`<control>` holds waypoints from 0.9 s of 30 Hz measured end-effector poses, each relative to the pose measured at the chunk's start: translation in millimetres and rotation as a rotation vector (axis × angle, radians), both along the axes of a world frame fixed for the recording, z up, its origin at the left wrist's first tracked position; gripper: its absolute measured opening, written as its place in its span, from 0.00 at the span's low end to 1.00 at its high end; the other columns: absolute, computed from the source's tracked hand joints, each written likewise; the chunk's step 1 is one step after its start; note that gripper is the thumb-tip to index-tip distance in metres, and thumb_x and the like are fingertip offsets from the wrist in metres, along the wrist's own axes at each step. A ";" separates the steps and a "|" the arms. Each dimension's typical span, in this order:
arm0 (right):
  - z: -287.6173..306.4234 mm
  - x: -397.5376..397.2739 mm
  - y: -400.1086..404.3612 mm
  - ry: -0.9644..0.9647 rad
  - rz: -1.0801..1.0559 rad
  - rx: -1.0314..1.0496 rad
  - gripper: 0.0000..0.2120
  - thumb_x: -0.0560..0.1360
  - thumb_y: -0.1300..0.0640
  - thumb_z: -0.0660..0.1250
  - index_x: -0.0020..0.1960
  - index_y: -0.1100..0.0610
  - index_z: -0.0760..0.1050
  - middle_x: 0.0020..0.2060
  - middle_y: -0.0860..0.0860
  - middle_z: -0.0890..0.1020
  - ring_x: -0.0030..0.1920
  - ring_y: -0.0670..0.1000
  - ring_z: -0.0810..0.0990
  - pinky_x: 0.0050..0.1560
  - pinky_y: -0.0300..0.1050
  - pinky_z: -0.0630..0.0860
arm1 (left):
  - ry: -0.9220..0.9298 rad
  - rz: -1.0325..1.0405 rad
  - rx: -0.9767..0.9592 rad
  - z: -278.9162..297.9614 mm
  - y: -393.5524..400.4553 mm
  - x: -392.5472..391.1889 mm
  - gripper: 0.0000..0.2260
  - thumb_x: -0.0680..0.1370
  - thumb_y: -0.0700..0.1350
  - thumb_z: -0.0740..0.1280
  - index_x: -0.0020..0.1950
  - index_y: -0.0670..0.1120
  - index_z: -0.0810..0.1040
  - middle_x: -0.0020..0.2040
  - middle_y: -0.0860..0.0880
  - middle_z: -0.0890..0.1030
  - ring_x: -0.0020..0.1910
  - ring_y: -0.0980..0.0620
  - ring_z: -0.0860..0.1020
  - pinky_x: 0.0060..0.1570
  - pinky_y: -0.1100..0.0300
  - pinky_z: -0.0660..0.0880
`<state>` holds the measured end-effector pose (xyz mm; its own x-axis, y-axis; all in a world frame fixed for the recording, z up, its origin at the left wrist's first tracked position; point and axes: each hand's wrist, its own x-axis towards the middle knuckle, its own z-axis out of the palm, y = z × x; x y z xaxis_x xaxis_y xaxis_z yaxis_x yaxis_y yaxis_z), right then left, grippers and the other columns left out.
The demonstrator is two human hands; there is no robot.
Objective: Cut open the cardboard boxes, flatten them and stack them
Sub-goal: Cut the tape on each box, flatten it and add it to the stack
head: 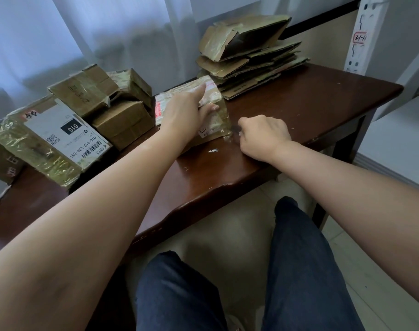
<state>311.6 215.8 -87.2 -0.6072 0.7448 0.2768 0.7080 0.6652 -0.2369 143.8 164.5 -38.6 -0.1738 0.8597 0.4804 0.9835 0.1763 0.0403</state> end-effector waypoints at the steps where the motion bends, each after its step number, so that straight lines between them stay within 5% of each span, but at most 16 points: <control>1: -0.6 2.8 2.8 0.076 -0.029 -0.072 0.11 0.78 0.55 0.57 0.57 0.55 0.75 0.52 0.56 0.80 0.53 0.61 0.78 0.43 0.45 0.66 | -0.001 -0.031 -0.010 -0.5 -0.3 -1.3 0.15 0.80 0.53 0.63 0.53 0.41 0.76 0.40 0.47 0.77 0.43 0.46 0.74 0.40 0.55 0.65; 4: -8.1 9.0 14.6 0.371 -0.083 -0.236 0.09 0.78 0.52 0.59 0.52 0.53 0.76 0.46 0.54 0.82 0.47 0.58 0.80 0.44 0.48 0.74 | -0.097 -0.146 -0.068 0.7 -6.0 -8.0 0.15 0.80 0.49 0.63 0.61 0.42 0.79 0.52 0.41 0.81 0.55 0.42 0.77 0.55 0.52 0.70; 7: -10.3 11.7 21.1 0.583 -0.043 -0.251 0.05 0.78 0.54 0.59 0.47 0.51 0.73 0.35 0.49 0.82 0.35 0.52 0.82 0.44 0.53 0.80 | -0.139 -0.295 -0.124 5.1 -21.3 -22.7 0.17 0.80 0.46 0.65 0.68 0.45 0.75 0.66 0.42 0.77 0.69 0.45 0.71 0.69 0.56 0.64; 10: -2.9 12.4 20.9 0.671 -0.007 -0.202 0.02 0.78 0.57 0.62 0.48 0.52 0.73 0.38 0.48 0.82 0.38 0.50 0.82 0.47 0.49 0.79 | -0.113 -0.356 -0.207 14.4 -35.4 -48.8 0.20 0.79 0.44 0.67 0.70 0.47 0.72 0.69 0.48 0.74 0.72 0.44 0.66 0.71 0.56 0.59; 14: 10.5 6.1 21.3 0.647 -0.045 -0.087 0.03 0.76 0.51 0.66 0.48 0.49 0.74 0.37 0.44 0.77 0.41 0.49 0.77 0.42 0.44 0.71 | -0.078 -0.322 -0.371 25.6 -53.0 -68.3 0.34 0.71 0.61 0.64 0.75 0.52 0.65 0.75 0.46 0.66 0.76 0.45 0.58 0.75 0.48 0.55; 16: 18.4 -0.5 21.7 0.630 -0.065 -0.044 0.05 0.75 0.48 0.65 0.48 0.49 0.75 0.35 0.44 0.75 0.40 0.48 0.76 0.41 0.43 0.69 | -0.148 -0.288 -0.260 24.3 -55.0 -53.2 0.37 0.70 0.64 0.60 0.76 0.49 0.64 0.75 0.45 0.66 0.76 0.47 0.60 0.74 0.50 0.57; 20: 28.2 -13.4 24.9 0.577 -0.033 0.011 0.15 0.76 0.46 0.66 0.61 0.47 0.75 0.53 0.48 0.75 0.51 0.52 0.78 0.48 0.44 0.71 | -0.099 -0.044 -0.082 15.6 -29.7 -9.6 0.33 0.73 0.66 0.60 0.71 0.46 0.71 0.68 0.47 0.75 0.69 0.46 0.70 0.65 0.52 0.68; 24: 27.4 -15.1 31.0 0.515 0.058 0.000 0.20 0.76 0.49 0.66 0.68 0.42 0.71 0.63 0.44 0.71 0.56 0.49 0.77 0.50 0.42 0.70 | -0.116 -0.025 -0.190 9.9 -8.5 -9.5 0.12 0.78 0.54 0.64 0.43 0.46 0.75 0.42 0.48 0.78 0.51 0.41 0.77 0.46 0.52 0.72; 27: 21.7 -13.8 33.6 0.416 0.167 0.055 0.23 0.75 0.47 0.67 0.70 0.41 0.69 0.68 0.42 0.68 0.59 0.50 0.77 0.52 0.44 0.72 | -0.097 -0.163 -0.312 15.2 -16.0 -30.3 0.17 0.81 0.51 0.61 0.65 0.43 0.76 0.64 0.44 0.78 0.65 0.44 0.73 0.64 0.51 0.69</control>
<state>297.8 249.4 -65.5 -0.5464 0.6238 0.5589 0.4423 0.7816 -0.4399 113.5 148.6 -23.5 -0.0543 0.9825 0.1781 0.9939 0.0361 0.1041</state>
